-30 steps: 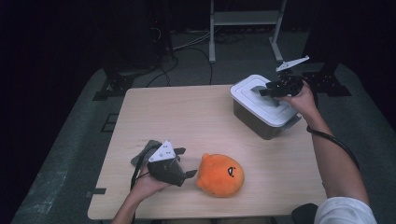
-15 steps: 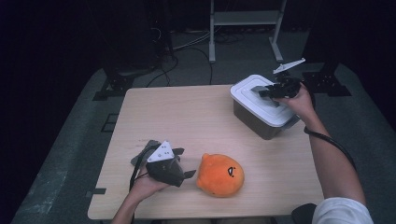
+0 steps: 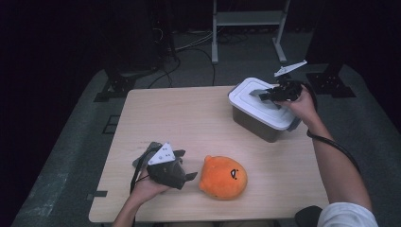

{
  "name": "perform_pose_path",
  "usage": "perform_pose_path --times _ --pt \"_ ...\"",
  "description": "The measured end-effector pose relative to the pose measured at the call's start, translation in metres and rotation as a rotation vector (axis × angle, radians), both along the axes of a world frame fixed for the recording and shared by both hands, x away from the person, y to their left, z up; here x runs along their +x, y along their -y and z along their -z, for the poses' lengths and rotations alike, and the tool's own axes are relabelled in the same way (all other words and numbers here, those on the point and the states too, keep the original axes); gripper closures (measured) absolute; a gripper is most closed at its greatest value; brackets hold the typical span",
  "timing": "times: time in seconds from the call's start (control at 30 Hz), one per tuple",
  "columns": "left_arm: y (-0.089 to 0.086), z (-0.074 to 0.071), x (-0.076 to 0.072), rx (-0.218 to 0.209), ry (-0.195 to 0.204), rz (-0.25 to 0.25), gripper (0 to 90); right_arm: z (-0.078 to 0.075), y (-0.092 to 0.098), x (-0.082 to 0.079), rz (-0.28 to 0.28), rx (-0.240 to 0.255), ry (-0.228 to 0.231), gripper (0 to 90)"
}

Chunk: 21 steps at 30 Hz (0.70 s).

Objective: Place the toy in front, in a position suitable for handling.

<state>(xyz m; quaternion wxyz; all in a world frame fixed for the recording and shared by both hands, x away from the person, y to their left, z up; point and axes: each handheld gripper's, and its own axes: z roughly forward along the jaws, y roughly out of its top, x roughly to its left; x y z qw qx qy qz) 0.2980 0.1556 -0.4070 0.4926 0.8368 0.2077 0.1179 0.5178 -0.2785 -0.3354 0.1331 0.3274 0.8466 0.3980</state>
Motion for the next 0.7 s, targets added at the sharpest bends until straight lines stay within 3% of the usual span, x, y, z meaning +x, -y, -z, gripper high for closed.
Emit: perform_pose_path --times 0.7 --pt "-0.016 -0.004 -0.003 0.005 0.021 -0.043 10.4 -0.002 -0.036 -0.015 -0.120 -0.021 0.007 65.8"
